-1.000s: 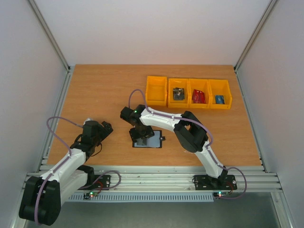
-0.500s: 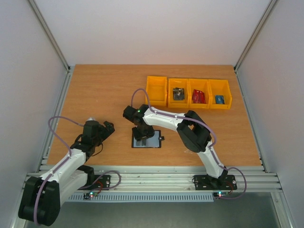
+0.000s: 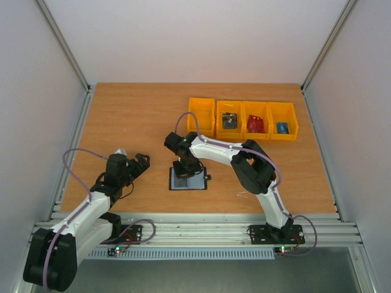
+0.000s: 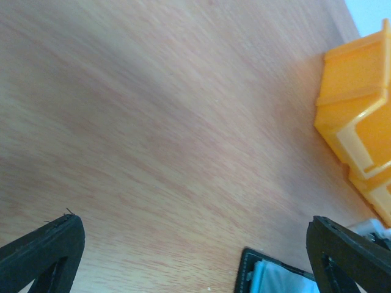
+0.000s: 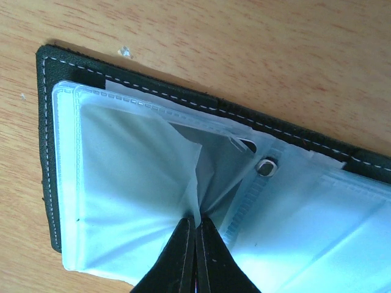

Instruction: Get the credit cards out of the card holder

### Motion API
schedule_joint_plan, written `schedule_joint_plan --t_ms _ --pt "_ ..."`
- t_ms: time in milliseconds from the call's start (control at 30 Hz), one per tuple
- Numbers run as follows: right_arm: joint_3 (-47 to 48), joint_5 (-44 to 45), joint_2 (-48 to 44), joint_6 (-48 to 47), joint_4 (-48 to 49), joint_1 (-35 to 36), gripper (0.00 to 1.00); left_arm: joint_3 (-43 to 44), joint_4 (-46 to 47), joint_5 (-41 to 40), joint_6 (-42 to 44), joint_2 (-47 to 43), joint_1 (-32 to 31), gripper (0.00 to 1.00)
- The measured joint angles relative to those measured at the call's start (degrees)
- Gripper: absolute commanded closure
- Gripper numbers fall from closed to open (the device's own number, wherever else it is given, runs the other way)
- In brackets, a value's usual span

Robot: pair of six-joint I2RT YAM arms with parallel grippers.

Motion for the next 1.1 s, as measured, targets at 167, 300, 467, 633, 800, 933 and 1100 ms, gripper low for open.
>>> schedule_joint_plan --t_ms 167,300,467,633,800,933,1100 --pt "-3.61 -2.51 -2.25 0.09 3.91 -1.05 0.99 0.0 3.45 4.61 1.33 -0.26 -0.17 0.03" --pt "-8.81 -5.75 -5.81 1.44 9.38 -2.78 0.99 0.09 5.2 7.67 3.19 -0.15 -0.26 0.07" --pt "-13.99 -9.07 -10.64 3.17 14.21 -5.05 0.99 0.24 6.47 10.62 6.45 1.07 -0.26 0.1" --pt "-14.91 -12.96 -12.31 2.95 18.38 -6.67 0.99 0.33 8.57 15.67 10.1 3.34 -0.52 0.21" --pt "-19.21 -18.4 -14.51 1.81 22.8 -8.63 0.99 0.42 10.19 19.52 11.76 4.61 -0.52 0.16" --pt "-19.89 -20.7 -16.68 -0.81 23.5 -9.7 0.99 0.94 10.86 21.75 12.92 4.98 -0.52 0.07" --pt "-19.85 -22.91 -22.38 -4.11 24.33 -9.99 0.99 2.12 11.34 26.12 14.29 4.57 -0.46 0.01"
